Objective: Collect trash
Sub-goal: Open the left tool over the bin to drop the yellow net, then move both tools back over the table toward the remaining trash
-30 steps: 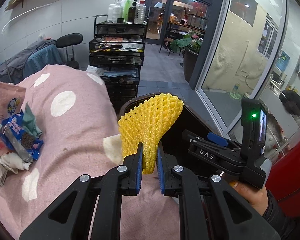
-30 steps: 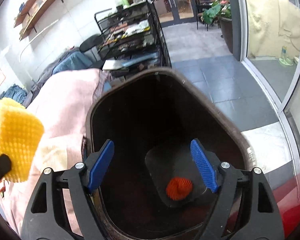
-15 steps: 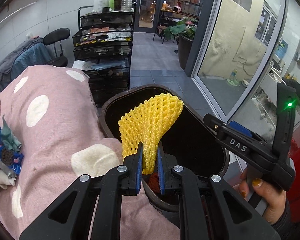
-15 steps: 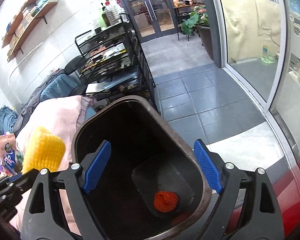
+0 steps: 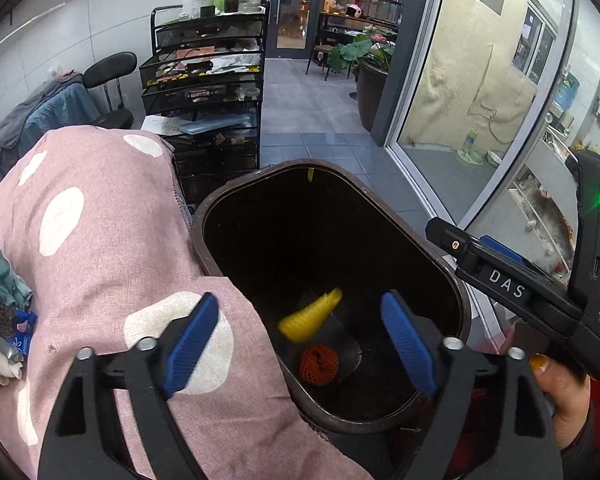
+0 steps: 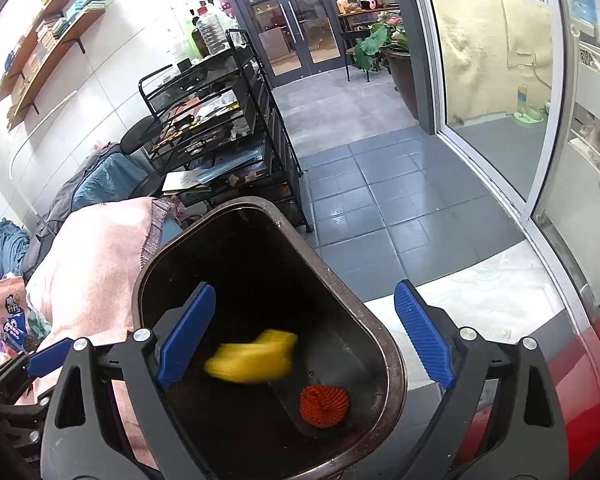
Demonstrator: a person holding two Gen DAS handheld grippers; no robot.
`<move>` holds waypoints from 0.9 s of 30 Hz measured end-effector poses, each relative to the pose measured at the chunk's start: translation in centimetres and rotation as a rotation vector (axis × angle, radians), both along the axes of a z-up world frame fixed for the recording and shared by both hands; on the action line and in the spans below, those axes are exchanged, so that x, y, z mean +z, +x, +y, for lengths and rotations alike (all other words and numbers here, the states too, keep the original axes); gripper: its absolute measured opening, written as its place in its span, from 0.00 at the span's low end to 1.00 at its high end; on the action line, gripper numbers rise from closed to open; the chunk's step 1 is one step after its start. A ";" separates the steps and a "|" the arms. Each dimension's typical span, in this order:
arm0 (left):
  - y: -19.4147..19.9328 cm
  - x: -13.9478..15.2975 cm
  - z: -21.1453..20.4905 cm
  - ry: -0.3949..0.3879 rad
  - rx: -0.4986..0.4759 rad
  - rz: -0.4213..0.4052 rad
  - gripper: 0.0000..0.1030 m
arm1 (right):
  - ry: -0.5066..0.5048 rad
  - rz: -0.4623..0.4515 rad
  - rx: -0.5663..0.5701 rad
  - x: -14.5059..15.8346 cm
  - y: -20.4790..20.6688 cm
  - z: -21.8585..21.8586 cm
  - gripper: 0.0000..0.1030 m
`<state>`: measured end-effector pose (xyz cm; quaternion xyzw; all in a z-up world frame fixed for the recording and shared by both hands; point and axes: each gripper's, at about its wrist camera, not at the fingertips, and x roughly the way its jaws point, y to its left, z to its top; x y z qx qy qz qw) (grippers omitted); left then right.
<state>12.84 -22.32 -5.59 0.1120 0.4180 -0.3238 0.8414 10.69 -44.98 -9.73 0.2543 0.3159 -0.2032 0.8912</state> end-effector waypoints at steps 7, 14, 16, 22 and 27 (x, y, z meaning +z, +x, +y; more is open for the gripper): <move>-0.9 0.6 -0.1 0.013 -0.009 -0.051 0.92 | 0.001 -0.005 0.002 -0.1 0.0 0.0 0.90; -2.6 2.0 1.1 -0.007 -0.002 -0.119 0.94 | -0.009 -0.033 0.042 -0.3 0.0 0.9 0.91; -3.1 2.5 1.7 -0.019 0.005 -0.136 0.95 | -0.012 -0.044 0.058 -0.2 0.0 1.4 0.91; -4.5 3.5 3.9 -0.033 0.046 -0.199 0.95 | -0.009 -0.084 0.110 0.4 0.3 3.0 0.91; -4.9 4.3 6.1 -0.057 0.098 -0.226 0.95 | -0.017 -0.109 0.172 1.2 0.5 5.2 0.91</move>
